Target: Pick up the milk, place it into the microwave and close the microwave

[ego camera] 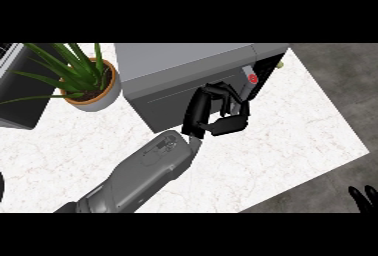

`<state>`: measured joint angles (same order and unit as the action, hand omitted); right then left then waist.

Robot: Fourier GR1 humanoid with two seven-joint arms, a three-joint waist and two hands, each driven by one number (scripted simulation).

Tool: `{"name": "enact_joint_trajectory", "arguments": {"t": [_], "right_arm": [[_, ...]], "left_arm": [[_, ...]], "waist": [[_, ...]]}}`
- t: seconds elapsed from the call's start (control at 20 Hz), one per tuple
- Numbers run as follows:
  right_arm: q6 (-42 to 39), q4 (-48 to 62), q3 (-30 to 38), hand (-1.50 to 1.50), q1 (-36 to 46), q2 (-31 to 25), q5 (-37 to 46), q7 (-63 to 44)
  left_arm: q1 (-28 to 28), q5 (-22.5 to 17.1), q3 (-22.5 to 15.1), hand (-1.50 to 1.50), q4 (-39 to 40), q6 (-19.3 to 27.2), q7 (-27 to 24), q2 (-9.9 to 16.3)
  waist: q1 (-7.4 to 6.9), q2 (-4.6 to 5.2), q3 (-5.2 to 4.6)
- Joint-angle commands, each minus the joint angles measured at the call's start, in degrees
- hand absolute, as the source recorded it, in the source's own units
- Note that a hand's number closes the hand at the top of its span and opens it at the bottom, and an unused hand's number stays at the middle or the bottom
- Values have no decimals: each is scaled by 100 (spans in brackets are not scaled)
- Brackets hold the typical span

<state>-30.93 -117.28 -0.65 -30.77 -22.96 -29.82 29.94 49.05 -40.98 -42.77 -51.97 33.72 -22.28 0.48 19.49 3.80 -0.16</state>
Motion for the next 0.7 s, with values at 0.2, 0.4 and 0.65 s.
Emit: {"name": "enact_joint_trajectory", "arguments": {"t": [0.2,0.4,0.65], "right_arm": [[-79,-278,71,-150,-45,-149,-161,-77],[-195,-247,58,-150,-170,-152,-441,-58],[-236,-360,87,-150,-269,-250,-581,-146]], "left_arm": [[496,-218,120,150,574,-112,-111,-46],[530,-323,152,150,583,-60,-204,-46],[586,-443,141,150,646,-38,-263,-46]], "waist": [[90,96,2],[153,112,20],[174,107,13]]}}
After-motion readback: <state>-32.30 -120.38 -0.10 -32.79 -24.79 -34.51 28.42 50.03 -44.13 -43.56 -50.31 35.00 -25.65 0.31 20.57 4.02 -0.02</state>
